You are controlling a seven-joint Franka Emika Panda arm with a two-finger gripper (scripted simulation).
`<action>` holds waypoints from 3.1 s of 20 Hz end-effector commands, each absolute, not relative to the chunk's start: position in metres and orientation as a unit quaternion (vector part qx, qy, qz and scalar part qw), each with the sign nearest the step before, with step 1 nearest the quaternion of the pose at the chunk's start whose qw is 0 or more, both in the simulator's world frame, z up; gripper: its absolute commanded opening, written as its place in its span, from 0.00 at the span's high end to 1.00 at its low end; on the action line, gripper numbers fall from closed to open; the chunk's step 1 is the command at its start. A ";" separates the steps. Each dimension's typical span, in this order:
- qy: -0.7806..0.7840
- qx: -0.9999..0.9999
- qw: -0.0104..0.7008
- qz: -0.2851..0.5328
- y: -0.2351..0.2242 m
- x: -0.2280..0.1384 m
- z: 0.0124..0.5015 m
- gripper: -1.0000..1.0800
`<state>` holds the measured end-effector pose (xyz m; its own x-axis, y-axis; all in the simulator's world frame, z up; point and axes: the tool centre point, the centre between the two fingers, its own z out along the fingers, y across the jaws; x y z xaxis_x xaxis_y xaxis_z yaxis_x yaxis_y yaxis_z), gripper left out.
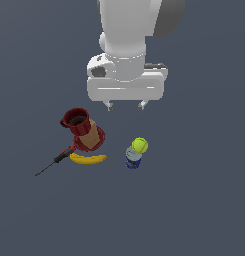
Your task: Pick up a designated object from a clutter of objects.
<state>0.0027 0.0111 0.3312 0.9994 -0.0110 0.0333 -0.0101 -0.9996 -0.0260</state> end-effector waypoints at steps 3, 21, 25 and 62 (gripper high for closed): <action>0.007 -1.000 0.013 -0.018 0.010 0.004 0.332 0.04; 0.041 -0.999 0.014 -0.030 0.002 0.020 0.322 0.04; 0.056 -0.998 0.011 -0.024 0.015 0.024 0.298 0.04; 0.115 -0.993 0.000 0.000 0.075 0.020 0.142 0.04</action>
